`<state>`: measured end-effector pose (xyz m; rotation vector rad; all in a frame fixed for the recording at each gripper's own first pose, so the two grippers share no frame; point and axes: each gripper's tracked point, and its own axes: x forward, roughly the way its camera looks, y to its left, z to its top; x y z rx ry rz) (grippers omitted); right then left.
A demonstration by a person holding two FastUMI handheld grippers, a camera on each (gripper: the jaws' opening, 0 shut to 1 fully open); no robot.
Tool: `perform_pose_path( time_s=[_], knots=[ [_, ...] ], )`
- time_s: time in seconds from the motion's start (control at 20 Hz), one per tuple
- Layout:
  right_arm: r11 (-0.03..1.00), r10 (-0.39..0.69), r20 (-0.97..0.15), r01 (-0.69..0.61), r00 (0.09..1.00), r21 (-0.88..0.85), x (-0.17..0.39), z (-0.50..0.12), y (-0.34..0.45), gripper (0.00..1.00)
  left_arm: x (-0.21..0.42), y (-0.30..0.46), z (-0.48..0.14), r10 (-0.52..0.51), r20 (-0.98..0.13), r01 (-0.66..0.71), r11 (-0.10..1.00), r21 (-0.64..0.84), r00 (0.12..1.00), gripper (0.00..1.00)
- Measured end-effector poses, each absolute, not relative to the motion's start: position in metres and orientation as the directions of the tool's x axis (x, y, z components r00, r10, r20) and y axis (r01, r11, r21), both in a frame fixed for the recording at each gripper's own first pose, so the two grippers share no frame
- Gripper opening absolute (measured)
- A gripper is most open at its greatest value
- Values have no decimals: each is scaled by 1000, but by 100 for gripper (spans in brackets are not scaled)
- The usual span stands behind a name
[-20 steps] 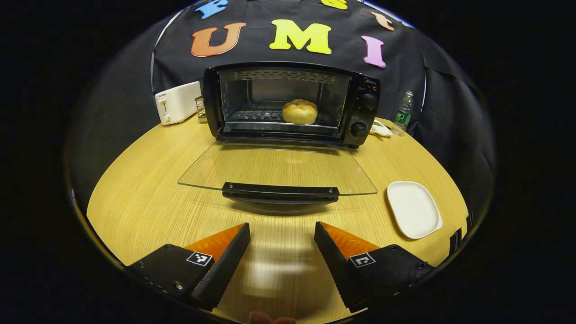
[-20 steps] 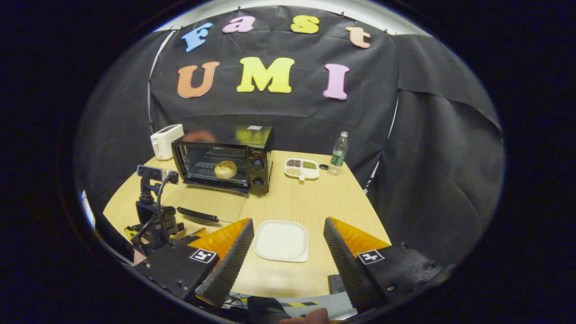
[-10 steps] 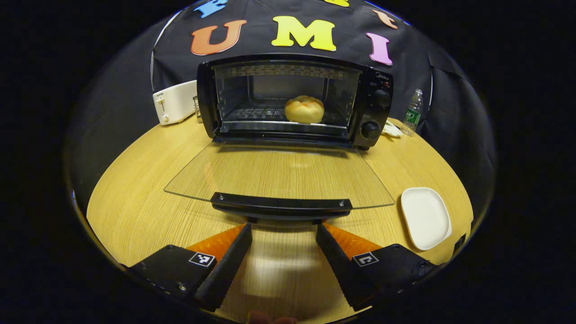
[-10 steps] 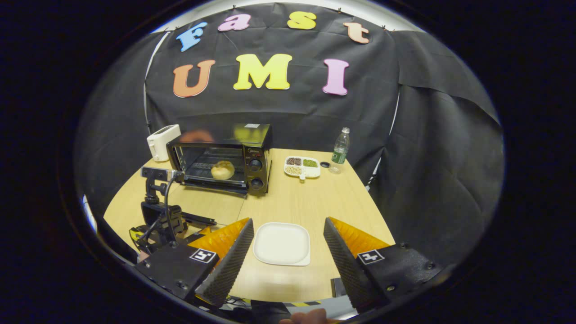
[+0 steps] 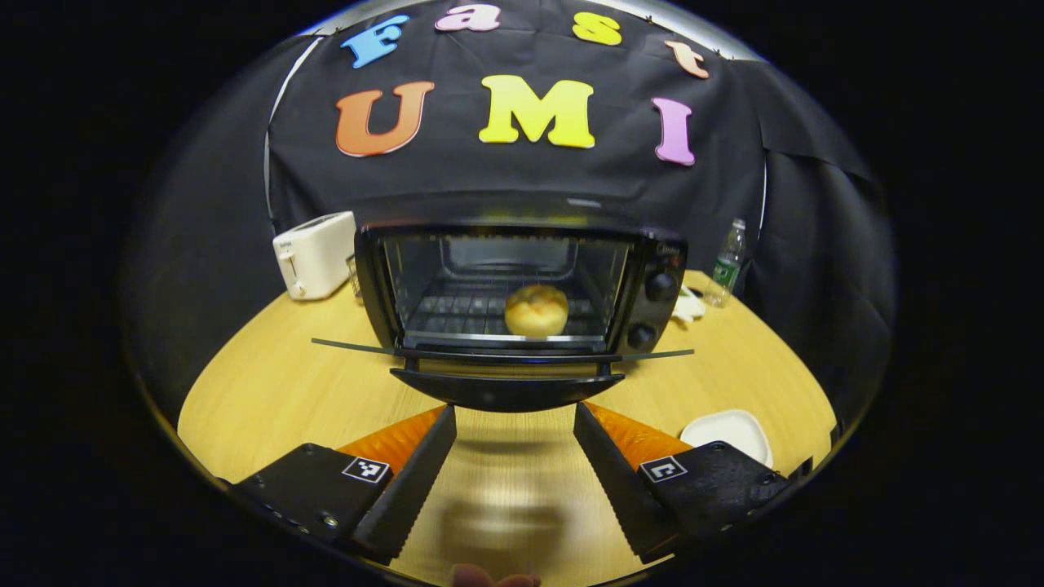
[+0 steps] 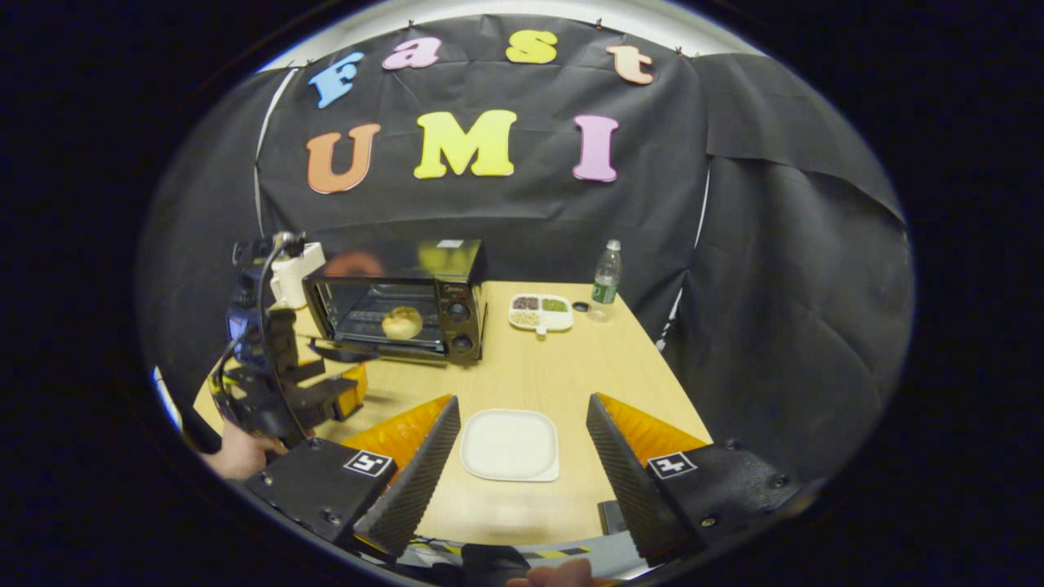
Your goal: Open the electric oven with the left hand, put the food in, and close the electric oven.
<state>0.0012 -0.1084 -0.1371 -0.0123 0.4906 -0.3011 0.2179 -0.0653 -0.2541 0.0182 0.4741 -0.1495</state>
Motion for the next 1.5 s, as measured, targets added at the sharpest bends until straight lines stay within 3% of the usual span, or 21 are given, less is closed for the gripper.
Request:
perform_pose_path(
  time_s=[0.35, 0.4, 0.45, 0.5, 0.55, 0.75, 1.25, 1.5],
  knots=[
    [966, -259, -327, 252, 909, -66, 5, -86, -89, 100, 210, -61, -133, -201, -289, 192, 980, -57, 936, 95],
    [967, -254, -305, 247, 918, -60, 6, -78, -85, 100, 198, -60, -119, -210, -274, 200, 978, -67, 938, 87],
    [969, -248, -282, 243, 927, -51, 7, -70, -80, 100, 187, -56, -104, -214, -255, 203, 977, -69, 943, 93],
    [970, -242, -259, 240, 935, -42, 10, -60, -75, 100, 176, -50, -90, -217, -238, 206, 976, -67, 947, 84],
    [972, -236, -236, 234, 943, -36, 11, -50, -70, 100, 164, -43, -77, -216, -225, 207, 976, -63, 950, 93],
    [977, -213, -157, 211, 964, -33, 9, -17, -47, 100, 124, -17, -32, -213, -162, 208, 977, -49, 963, 93],
    [987, -163, -78, 164, 983, -4, -33, 13, -17, 100, 43, 3, 7, -142, -87, 140, 990, -20, 986, 94],
    [995, -96, -99, 99, 990, 21, -58, 9, -16, 100, 0, -3, 18, -105, -69, 101, 993, -58, 992, 93]
  ],
)
